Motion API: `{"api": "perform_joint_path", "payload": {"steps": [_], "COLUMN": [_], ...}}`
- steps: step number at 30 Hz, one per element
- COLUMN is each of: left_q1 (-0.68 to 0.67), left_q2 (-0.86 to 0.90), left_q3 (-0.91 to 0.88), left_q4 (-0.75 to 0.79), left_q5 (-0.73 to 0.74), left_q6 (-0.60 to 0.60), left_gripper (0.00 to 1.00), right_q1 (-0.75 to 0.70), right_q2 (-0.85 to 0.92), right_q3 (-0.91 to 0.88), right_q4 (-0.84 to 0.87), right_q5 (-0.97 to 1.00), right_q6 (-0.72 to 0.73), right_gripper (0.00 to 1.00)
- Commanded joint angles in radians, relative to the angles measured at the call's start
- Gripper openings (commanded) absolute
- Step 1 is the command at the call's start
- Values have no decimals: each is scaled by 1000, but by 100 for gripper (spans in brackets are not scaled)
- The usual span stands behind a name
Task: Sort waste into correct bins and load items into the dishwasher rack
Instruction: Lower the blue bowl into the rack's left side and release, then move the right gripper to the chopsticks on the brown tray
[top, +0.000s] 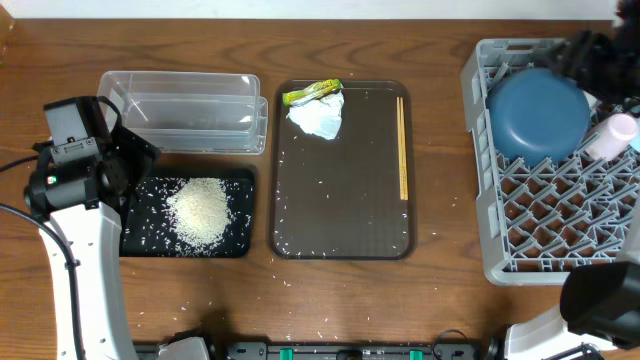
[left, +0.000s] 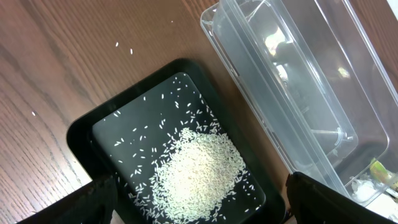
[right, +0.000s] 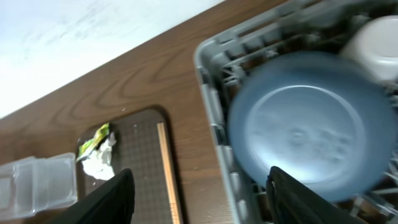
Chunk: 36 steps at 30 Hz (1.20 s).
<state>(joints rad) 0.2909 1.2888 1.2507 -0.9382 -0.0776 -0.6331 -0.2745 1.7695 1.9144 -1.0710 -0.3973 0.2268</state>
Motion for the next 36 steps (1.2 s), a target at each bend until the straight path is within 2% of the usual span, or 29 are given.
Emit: {"api": "perform_joint_path", "payload": {"steps": [1, 2, 5, 7, 8, 10, 13, 14, 22, 36], "left_q1": [3, 3, 3, 3, 3, 3, 3, 3, 3, 3], "left_q2": [0, 0, 0, 0, 0, 0, 0, 0, 0, 0], "left_q3": [10, 10, 10, 10, 10, 10, 10, 10, 10, 10], "left_q4": [-3, -3, -3, -3, -3, -3, -3, -3, -3, -3], "left_q5": [-2, -2, -2, -2, -2, -2, -2, -2, -2, -2], "left_q6": [-16, -16, -16, -16, -16, -16, -16, -16, -16, -16], "left_gripper": [90, 89, 90, 90, 89, 90, 89, 89, 89, 89], "right_q1": [107, 138, 252, 327, 365, 433, 516, 541, 638, 635], "right_q2": [53, 64, 103, 134, 154, 198, 269, 296, 456, 555], "right_q3": [0, 0, 0, 0, 0, 0, 0, 0, 0, 0], "right_q4": [5, 4, 7, 21, 31, 47, 52, 51, 77, 58], "right_q5": [21, 13, -47, -22, 12, 104, 267, 320, 378, 419], "right_q6": [11, 12, 11, 12, 12, 16, 96, 126, 155, 180], "right_gripper": [85, 99, 99, 98, 93, 77, 57, 54, 43, 46]}}
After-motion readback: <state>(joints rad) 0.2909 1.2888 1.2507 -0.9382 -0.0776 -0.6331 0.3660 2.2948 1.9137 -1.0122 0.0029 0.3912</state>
